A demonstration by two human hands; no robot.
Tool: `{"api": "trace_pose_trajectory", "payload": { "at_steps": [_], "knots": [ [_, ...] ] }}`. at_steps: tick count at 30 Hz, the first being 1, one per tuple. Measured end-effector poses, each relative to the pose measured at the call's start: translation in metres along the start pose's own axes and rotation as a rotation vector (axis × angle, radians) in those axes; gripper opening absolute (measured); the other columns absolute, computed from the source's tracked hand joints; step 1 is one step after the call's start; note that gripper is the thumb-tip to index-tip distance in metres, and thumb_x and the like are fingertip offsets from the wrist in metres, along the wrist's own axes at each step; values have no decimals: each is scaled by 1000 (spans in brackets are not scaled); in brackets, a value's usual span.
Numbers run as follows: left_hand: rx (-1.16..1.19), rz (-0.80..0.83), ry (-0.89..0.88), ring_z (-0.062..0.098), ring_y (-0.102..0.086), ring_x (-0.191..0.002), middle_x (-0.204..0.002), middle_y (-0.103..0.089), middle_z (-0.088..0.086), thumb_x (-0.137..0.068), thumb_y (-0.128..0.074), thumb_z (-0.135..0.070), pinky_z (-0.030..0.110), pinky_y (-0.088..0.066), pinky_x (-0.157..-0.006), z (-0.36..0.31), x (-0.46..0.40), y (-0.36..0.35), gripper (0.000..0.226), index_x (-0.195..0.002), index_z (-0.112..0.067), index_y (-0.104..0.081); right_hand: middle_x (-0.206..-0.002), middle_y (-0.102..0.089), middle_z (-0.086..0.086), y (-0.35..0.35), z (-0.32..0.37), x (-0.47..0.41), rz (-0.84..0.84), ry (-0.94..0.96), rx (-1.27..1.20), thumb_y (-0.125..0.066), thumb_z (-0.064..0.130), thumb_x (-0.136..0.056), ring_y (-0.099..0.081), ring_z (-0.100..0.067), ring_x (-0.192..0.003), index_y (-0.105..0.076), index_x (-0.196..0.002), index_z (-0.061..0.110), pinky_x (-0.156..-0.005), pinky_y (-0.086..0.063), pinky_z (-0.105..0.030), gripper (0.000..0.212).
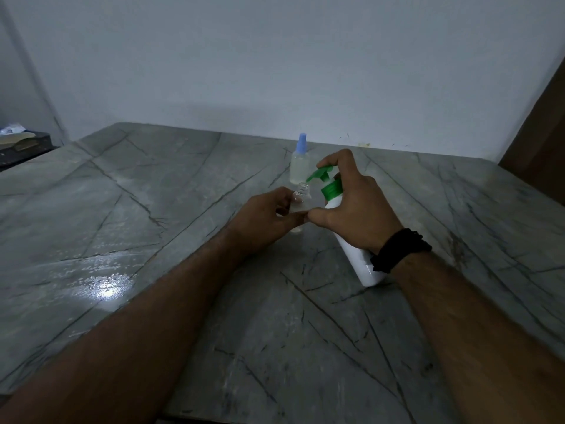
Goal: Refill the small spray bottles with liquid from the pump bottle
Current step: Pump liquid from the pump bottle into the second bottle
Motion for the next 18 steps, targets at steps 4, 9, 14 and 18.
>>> {"api": "trace_pose_trajectory", "payload": {
  "at_steps": [4, 9, 14, 18],
  "knots": [
    [-3, -2, 13, 7, -58, -98, -116, -65, 0, -85, -67, -40, 19, -43, -79, 0, -1, -1, 42, -120, -18, -59, -97, -63, 11, 1, 1, 1, -2, 3, 4, -84, 29, -67, -63, -9, -76, -40, -125, 30, -64, -50, -20, 73],
    [3, -14, -11, 10, -60, -100, -114, -66, -1, -86, -68, -35, 15, -44, -78, 0, 1, 1, 40, -120, -17, -60, -89, -59, 17, -3, 2, 0, 39, 1, -6, -85, 29, -67, -62, -4, -71, -40, -116, 27, -58, -41, -8, 67],
    [16, -11, 0, 9, -60, -99, -114, -67, -2, -85, -68, -39, 18, -43, -79, 0, 0, 0, 41, -120, -19, -60, -89, -62, 14, 0, 2, 1, 5, 0, 15, -83, 28, -69, -62, -7, -71, -40, -123, 29, -59, -42, -14, 69],
    [26, -9, 3, 9, -61, -99, -114, -67, -1, -84, -68, -40, 17, -43, -78, 1, 0, -1, 40, -118, -19, -60, -89, -60, 17, 1, 2, 1, 8, 7, 16, -83, 28, -68, -61, -5, -70, -41, -124, 29, -57, -39, -7, 70]
  ]
}}
Point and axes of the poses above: each hand's wrist, its own x-axis away from the middle knuckle, its own y-axis out of the back of the hand, z = x × y, the point moved 7 cm from there along -x, towards the middle knuckle
